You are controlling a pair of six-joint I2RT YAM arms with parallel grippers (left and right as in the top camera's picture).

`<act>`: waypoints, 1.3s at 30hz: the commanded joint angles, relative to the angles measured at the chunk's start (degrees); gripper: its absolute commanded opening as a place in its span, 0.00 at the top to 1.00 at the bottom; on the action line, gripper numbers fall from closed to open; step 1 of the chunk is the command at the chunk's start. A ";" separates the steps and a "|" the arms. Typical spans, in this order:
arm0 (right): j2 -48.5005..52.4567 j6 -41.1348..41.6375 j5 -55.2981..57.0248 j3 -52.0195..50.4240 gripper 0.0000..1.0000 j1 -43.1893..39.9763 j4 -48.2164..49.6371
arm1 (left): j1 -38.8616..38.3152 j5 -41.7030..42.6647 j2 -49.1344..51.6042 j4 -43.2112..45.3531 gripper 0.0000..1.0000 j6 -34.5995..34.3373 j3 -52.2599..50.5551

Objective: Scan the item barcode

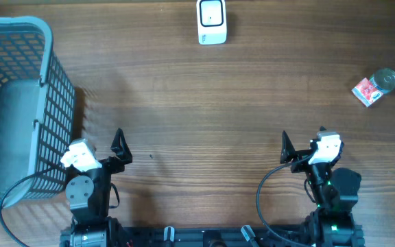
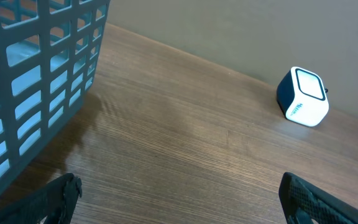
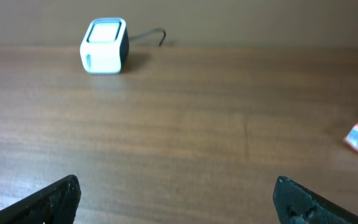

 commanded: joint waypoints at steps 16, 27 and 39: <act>-14.40 0.94 0.50 -0.07 0.00 3.65 0.20 | 0.04 -1.16 -7.48 -0.66 0.00 -0.92 -0.04; -14.36 0.90 0.50 -0.07 0.00 3.98 0.17 | -4.24 -1.16 -9.73 -0.66 0.00 -0.94 -0.04; -14.36 0.92 0.52 -0.07 0.00 3.98 0.17 | -4.24 -1.16 -9.66 -0.63 0.00 -0.92 -0.04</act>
